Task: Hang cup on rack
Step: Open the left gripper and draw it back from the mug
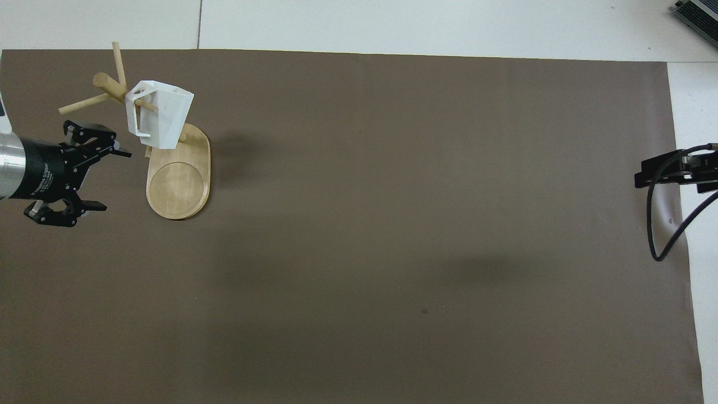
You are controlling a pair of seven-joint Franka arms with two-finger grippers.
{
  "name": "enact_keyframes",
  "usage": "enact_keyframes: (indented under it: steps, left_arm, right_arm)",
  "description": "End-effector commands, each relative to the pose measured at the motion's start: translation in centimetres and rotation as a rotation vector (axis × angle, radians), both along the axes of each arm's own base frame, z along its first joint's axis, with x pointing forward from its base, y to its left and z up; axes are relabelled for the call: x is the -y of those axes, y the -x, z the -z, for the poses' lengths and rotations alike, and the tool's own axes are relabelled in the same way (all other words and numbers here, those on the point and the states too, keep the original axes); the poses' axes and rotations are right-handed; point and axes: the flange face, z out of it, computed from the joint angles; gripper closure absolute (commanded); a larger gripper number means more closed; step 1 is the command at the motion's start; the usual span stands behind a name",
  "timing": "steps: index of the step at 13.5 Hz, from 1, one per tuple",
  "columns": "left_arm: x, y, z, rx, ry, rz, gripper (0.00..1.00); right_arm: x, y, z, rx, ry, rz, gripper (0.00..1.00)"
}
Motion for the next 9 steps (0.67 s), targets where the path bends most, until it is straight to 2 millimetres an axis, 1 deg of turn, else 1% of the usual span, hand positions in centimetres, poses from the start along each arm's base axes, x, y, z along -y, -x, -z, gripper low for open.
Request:
enact_keyframes:
  steps: [1, 2, 5, 7, 9]
  left_arm:
    - [0.4, -0.1, -0.7, 0.031, -0.078, 0.195, 0.0]
    - [0.4, -0.1, -0.6, 0.046, -0.091, 0.311, 0.0]
    - [0.2, -0.2, -0.7, 0.086, -0.126, 0.526, 0.0]
    - [-0.3, -0.3, -1.2, 0.089, -0.204, 0.681, 0.0]
    - [1.0, -0.4, -2.0, 0.083, -0.218, 0.789, 0.0]
  right_arm:
    - [0.1, 0.7, -0.1, 0.005, 0.001, -0.02, 0.0]
    - [0.1, 0.7, -0.1, 0.005, 0.001, -0.02, 0.0]
    - [0.1, 0.7, -0.1, 0.005, 0.001, -0.02, 0.0]
    - [0.1, 0.7, -0.1, 0.005, 0.001, -0.02, 0.0]
    - [0.1, 0.7, -0.1, 0.005, 0.001, -0.02, 0.0]
